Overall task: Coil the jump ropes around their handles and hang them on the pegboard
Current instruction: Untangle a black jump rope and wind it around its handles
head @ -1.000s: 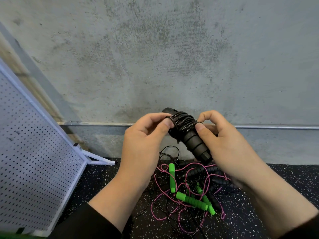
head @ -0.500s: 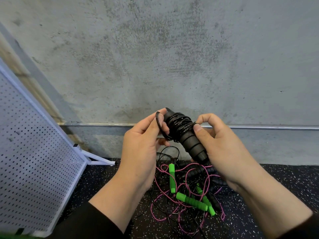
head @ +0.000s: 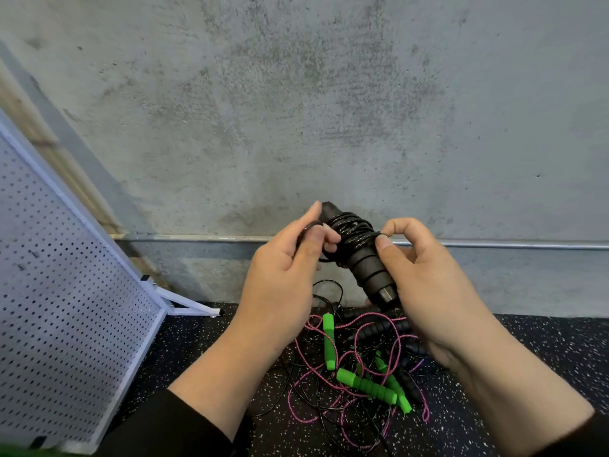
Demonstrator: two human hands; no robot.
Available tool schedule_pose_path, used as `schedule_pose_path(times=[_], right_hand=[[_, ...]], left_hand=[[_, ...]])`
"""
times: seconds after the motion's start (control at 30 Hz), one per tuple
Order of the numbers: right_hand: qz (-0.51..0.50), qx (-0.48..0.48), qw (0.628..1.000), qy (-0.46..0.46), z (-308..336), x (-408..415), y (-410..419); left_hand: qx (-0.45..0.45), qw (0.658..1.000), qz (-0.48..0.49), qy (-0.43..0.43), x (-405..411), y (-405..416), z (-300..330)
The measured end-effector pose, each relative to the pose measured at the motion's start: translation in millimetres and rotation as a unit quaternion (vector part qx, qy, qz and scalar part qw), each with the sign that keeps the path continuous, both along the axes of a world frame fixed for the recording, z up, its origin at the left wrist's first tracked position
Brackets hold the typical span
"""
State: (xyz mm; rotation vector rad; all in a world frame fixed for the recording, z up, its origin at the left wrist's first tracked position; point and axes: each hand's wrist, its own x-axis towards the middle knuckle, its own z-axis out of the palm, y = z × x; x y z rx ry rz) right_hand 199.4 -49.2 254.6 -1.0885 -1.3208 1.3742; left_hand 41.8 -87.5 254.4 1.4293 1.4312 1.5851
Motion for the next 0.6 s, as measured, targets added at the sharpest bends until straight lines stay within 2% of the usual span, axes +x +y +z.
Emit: schedule_pose_path(times=[0.23, 0.33, 0.43, 0.6], right_hand=[[0.027, 0.054, 0.996, -0.066, 1.1, -5.5, -5.4], [0.037, 0.079, 0.992, -0.091, 0.9, -7.3, -8.3], [0.015, 0.14, 0.975, -0.174, -1.7, -4.4, -6.1], [0.012, 0.152, 0.97, -0.191, -6.6, -4.2, -4.5]], left_hand=[[0.068, 0.987, 0.049, 0.138, 4.4, -3.7, 2.1], [0.052, 0.994, 0.045, 0.089, 0.6, -1.7, 5.5], [0.019, 0.999, 0.025, 0.018, 2.6, -3.4, 8.5], [0.044, 0.991, 0.034, 0.124, 4.8, -3.2, 5.8]])
